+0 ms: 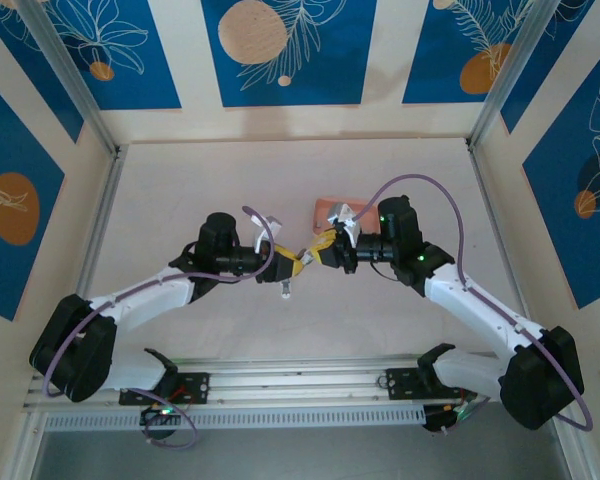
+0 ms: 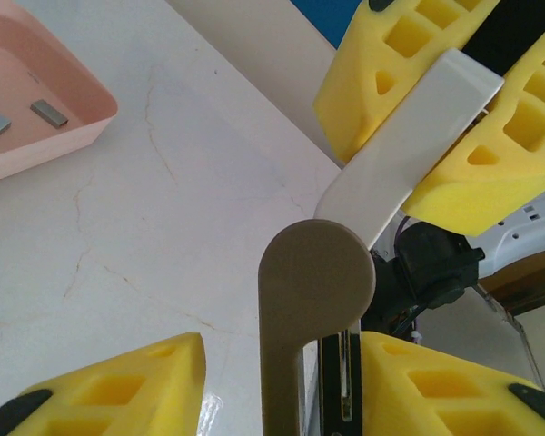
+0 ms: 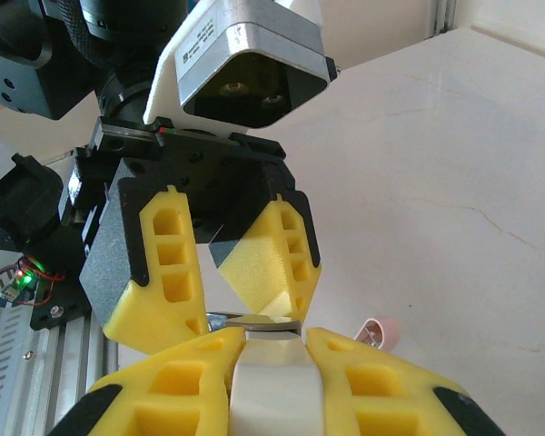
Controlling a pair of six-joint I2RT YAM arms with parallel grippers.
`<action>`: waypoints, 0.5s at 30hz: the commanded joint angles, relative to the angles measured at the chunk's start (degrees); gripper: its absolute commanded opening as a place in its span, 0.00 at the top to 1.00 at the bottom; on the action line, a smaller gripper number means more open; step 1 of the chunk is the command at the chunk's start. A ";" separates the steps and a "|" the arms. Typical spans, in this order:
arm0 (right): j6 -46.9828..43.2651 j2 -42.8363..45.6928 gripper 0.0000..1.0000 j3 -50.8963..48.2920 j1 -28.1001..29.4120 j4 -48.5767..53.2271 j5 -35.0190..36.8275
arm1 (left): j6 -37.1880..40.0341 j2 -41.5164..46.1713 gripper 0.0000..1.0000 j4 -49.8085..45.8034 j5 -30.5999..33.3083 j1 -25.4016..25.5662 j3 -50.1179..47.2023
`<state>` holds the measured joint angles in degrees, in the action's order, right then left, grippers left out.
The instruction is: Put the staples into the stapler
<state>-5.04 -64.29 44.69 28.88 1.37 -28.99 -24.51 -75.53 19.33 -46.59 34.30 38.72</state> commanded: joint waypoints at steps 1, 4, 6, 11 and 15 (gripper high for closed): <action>0.20 -0.79 0.93 2.31 0.21 -2.60 -1.14 | 0.78 -0.19 0.57 1.14 -2.00 0.86 -0.43; 0.21 -1.25 0.93 2.55 0.26 -2.58 -1.19 | 0.87 -0.21 0.61 1.12 -2.10 0.82 -0.53; 0.45 -1.48 0.92 2.60 0.21 -2.65 -1.11 | 0.85 -0.17 0.64 1.57 -2.37 0.87 -0.73; 1.99 -1.46 0.89 1.77 0.21 -4.83 0.54 | 1.76 1.04 0.66 1.11 -0.72 0.86 -1.27; 2.90 -1.50 0.87 1.48 0.16 -5.16 2.04 | 3.04 2.40 0.70 1.22 2.56 0.85 -1.73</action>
<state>-3.75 -65.84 44.99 28.88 -0.08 -28.29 -23.49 -74.89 20.21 -45.60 34.37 38.24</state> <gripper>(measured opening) 0.183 0.306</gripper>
